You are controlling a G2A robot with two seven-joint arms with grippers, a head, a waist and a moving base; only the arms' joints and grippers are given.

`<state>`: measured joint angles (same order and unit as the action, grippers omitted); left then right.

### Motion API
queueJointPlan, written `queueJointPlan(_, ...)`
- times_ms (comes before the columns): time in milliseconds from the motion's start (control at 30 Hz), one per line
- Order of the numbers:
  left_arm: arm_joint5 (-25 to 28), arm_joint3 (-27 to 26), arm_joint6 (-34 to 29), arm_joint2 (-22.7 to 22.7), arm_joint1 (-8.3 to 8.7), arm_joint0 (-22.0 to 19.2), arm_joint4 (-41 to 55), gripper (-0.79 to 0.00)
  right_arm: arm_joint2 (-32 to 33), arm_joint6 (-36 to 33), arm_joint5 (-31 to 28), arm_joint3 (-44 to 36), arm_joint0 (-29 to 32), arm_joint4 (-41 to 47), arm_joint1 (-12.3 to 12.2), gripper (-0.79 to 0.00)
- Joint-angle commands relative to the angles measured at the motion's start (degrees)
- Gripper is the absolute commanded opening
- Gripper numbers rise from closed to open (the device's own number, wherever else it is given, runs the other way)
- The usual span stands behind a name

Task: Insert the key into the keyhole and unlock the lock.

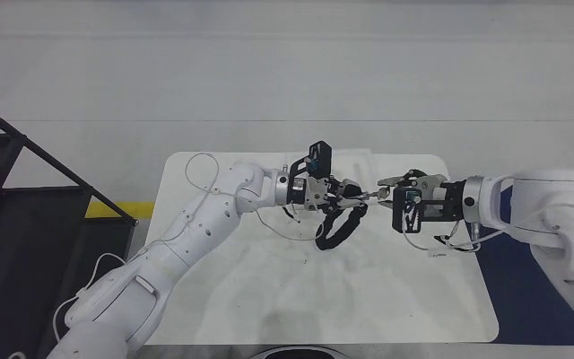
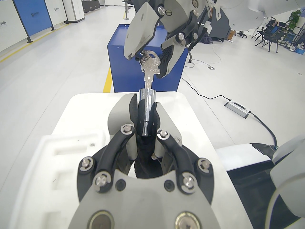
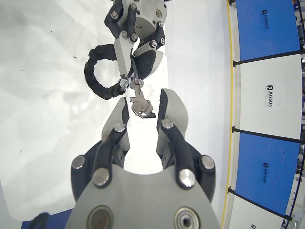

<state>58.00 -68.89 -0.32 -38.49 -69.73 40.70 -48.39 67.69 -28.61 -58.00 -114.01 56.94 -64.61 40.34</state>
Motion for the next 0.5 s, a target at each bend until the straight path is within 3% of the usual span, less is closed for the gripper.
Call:
queueJointPlan(0,0.0,0.05,0.1,0.16,0.11,-0.06,0.12,-0.785,0.08,0.0,0.0,-0.33,0.05,-0.5,-0.05,-0.57)
queueJointPlan(333,0.0,-0.09,0.18,1.13,0.5,-0.62,0.97,-0.785,-0.78,0.59,0.0,-1.68,-0.18,-3.57,-0.28,-0.631)
queueJointPlan(400,0.0,-0.08,0.11,1.38,0.53,-0.81,1.22,-0.785,-0.94,1.02,0.0,-1.5,-0.31,-3.74,-0.27,-0.785)
queueJointPlan(467,0.0,-0.01,0.1,1.58,0.56,-0.99,1.43,-0.785,-1.08,1.6,0.0,-1.26,-0.41,-3.63,-0.26,-0.785)
